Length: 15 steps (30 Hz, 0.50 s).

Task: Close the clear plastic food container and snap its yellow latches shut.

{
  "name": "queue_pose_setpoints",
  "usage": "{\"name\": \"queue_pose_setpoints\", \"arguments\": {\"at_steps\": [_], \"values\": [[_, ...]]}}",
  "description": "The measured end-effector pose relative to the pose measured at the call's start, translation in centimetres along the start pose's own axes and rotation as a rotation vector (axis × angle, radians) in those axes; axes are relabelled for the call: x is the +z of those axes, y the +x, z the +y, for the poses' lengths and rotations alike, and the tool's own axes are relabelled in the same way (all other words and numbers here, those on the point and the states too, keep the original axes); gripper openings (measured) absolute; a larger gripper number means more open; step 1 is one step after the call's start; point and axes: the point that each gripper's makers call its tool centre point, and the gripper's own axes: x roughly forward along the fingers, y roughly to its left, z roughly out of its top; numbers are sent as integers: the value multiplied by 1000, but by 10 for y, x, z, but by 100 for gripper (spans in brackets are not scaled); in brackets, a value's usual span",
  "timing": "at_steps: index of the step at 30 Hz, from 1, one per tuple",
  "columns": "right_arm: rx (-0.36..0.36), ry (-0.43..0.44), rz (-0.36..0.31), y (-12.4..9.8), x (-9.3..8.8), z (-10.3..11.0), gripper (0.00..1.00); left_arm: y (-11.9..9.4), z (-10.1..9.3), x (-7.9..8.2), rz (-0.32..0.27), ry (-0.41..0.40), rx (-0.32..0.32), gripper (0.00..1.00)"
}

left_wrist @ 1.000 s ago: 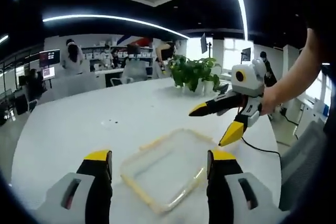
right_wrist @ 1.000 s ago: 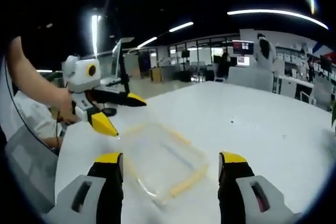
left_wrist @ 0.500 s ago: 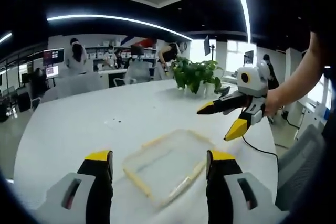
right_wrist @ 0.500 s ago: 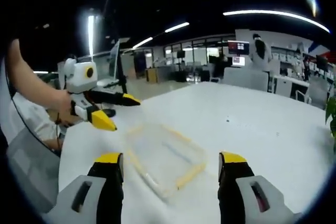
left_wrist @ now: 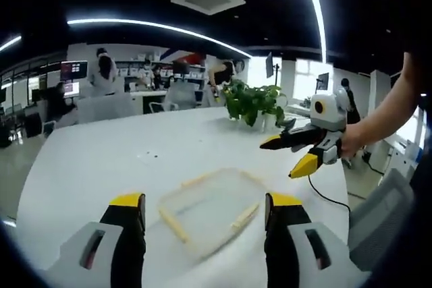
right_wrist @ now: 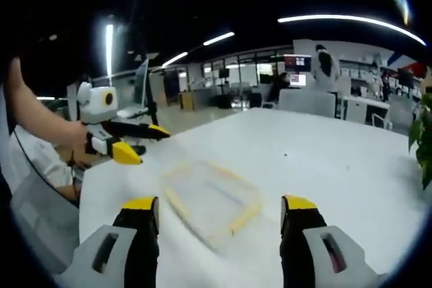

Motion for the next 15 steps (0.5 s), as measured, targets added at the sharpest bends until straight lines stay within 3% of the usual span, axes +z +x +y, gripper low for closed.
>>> {"name": "queue_pose_setpoints", "arguments": {"at_steps": [15], "values": [[-36, 22, 4, -21, -1, -2, 73, -10, -2, -8, 2, -34, 14, 71]]}}
